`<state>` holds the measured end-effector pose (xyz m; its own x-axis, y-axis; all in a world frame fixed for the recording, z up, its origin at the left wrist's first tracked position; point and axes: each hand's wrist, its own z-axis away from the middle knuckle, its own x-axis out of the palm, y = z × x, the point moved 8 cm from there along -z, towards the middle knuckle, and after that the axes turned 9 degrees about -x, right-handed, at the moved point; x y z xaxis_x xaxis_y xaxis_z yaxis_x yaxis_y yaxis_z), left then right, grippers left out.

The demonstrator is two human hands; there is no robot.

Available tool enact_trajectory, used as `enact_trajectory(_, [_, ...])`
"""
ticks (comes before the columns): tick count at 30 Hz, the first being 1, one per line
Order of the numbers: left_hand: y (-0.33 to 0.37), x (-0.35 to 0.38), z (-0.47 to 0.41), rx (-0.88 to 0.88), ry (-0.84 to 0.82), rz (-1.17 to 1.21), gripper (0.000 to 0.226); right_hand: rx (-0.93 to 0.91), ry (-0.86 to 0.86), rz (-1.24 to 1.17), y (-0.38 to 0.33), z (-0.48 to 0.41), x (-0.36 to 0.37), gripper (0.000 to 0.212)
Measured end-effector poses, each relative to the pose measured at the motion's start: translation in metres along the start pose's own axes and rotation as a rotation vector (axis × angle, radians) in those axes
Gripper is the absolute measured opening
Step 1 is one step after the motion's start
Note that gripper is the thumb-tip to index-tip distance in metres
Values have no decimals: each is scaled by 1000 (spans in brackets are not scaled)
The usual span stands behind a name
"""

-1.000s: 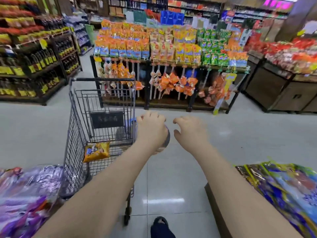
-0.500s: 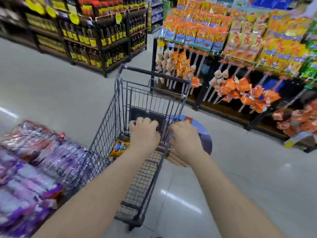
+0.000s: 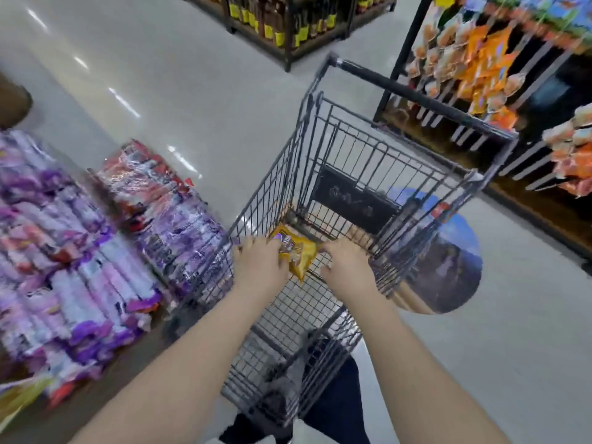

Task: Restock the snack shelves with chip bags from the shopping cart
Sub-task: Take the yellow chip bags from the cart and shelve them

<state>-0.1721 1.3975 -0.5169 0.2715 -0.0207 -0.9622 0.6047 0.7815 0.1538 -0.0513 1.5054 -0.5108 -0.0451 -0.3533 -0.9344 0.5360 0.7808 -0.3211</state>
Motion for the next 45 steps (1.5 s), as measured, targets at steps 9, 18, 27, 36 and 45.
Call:
enact_trajectory(9, [8,144,-96,-409,-210,291,29,-66,-297,-167,83,-118,125,32])
enact_trajectory(18, [-13,309,-86,-1380,-480,1374,36,179,-475,-461,156,-204,240,41])
enact_trajectory(27, [-4,357,-115,-1298,-443,1551,32,239,-656,-497,165,-214,304,50])
enact_trajectory(36, [-19,289,-61,-1230,-232,1420,44,482,-616,-919,147,-145,266,51])
enact_trajectory(45, [-38,161,18,-1054,73,1403,47,225,-390,-1052,54,-93,148,40])
